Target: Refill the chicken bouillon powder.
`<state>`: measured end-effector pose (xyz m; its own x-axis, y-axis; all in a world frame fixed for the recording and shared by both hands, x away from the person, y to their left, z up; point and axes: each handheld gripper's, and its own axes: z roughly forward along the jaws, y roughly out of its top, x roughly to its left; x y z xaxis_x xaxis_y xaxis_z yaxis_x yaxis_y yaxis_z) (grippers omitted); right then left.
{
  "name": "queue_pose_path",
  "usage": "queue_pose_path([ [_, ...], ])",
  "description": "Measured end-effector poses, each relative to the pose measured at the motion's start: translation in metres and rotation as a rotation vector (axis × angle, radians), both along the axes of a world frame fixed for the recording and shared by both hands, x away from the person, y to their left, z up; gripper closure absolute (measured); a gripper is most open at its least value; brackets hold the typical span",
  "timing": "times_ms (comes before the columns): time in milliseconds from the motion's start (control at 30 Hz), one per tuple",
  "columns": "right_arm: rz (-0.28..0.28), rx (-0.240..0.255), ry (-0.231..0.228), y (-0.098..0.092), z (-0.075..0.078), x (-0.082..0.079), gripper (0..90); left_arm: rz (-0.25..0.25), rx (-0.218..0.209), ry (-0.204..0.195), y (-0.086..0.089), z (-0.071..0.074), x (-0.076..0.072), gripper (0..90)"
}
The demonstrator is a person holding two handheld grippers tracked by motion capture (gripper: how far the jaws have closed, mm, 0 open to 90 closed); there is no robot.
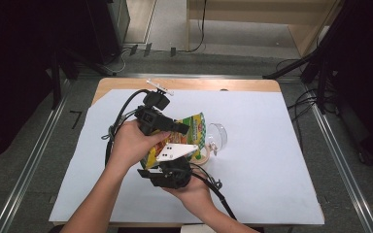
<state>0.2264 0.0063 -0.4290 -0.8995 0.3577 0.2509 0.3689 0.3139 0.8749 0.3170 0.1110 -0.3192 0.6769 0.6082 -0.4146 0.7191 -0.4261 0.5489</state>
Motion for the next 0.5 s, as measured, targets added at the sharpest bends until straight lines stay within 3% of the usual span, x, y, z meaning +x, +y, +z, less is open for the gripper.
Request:
queue_pose_path([
  [500,0.009,-0.011,0.005,0.0006,0.0047,-0.002,69.0,0.007,-0.012,0.017,0.003,-0.0027,0.004,76.8],
])
